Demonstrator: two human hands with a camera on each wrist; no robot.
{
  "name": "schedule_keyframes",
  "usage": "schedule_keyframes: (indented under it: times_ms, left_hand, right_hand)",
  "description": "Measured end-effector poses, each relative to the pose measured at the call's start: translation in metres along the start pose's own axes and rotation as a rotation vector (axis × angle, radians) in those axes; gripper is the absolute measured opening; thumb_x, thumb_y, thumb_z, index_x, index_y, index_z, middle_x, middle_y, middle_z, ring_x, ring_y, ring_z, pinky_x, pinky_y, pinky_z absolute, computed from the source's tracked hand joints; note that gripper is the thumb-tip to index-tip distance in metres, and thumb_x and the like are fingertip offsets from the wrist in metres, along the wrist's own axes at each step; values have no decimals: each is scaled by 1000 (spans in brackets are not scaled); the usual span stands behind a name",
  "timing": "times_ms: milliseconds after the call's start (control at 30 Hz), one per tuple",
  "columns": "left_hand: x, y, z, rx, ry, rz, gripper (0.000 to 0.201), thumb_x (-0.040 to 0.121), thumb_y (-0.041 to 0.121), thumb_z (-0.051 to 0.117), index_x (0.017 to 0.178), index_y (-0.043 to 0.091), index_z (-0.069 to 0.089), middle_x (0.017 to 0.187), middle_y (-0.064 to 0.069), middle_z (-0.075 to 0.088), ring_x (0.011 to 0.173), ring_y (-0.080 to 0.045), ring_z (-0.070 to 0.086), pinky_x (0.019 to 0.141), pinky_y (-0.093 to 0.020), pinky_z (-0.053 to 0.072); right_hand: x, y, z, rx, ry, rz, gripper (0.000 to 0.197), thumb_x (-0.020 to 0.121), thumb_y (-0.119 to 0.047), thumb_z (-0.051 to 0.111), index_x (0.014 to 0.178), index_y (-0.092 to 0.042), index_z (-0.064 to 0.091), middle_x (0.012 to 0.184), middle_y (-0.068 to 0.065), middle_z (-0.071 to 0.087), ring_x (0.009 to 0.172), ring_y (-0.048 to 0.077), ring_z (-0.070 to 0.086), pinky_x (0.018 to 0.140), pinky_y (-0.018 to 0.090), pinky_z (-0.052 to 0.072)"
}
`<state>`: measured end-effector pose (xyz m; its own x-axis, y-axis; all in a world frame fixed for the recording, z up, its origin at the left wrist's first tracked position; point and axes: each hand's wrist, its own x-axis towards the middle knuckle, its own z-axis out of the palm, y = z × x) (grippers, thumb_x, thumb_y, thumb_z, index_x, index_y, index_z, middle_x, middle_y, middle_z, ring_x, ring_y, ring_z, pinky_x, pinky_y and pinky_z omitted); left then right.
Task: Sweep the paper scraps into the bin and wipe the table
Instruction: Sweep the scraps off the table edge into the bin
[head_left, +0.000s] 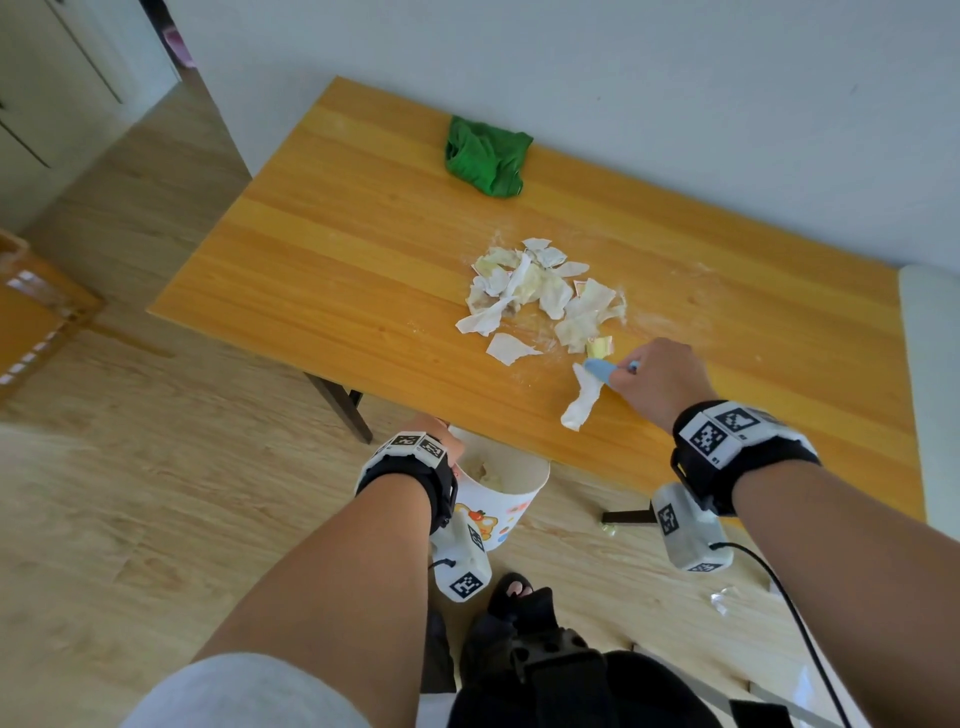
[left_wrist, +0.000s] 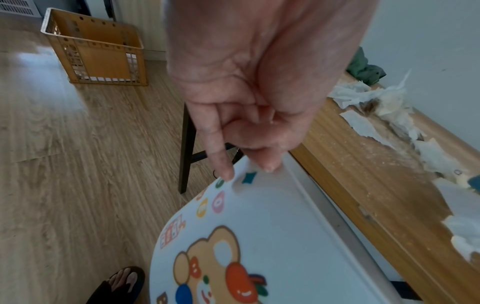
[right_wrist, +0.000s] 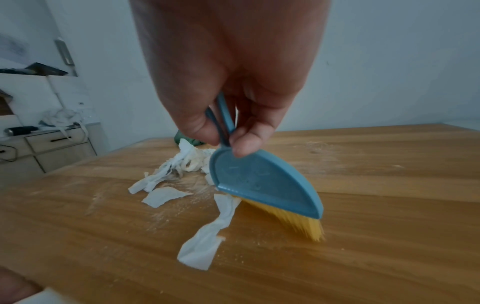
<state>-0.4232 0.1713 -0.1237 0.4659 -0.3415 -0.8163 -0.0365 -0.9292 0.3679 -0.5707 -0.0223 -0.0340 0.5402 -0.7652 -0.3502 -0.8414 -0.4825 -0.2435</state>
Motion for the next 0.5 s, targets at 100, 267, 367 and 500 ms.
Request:
schedule_keyframes:
  times_ms: [100, 267, 367, 500]
  left_hand:
    - [2, -2, 2, -13, 16, -5, 22, 91, 19, 49, 69, 19, 49, 94, -15, 75, 65, -25, 60, 77, -35, 55]
    - [2, -2, 6, -1, 27, -17, 30, 92, 21, 47, 63, 21, 38, 83, -9, 71, 66, -23, 59, 81, -36, 55]
    - [0, 0, 7, 5, 14, -12, 31, 94, 22, 46, 65, 22, 36, 93, -10, 75, 70, -24, 62, 82, -35, 56]
    - [0, -2, 8, -15, 19, -18, 26, 93, 20, 47, 69, 22, 37, 90, -11, 76, 68, -25, 63, 80, -35, 56]
  right_hand:
    - [-7, -8, 5, 27, -66, -44, 30, 82, -17, 53, 85, 6, 72, 58, 9, 47, 50, 22, 37, 45, 25, 28]
    - [-18, -16, -5, 79, -28, -109, 25, 83, -17, 54, 67, -14, 72, 71, 10, 71, 45, 18, 42, 43, 22, 33]
    - [-17, -13, -21, 117, 123, -81, 23, 85, -16, 55, 74, -14, 75, 67, 7, 69, 45, 18, 46, 41, 22, 37]
    - [-2, -2, -29, 107, 219, -64, 23, 89, -12, 52, 89, -8, 75, 62, 8, 56, 45, 21, 42, 44, 26, 36]
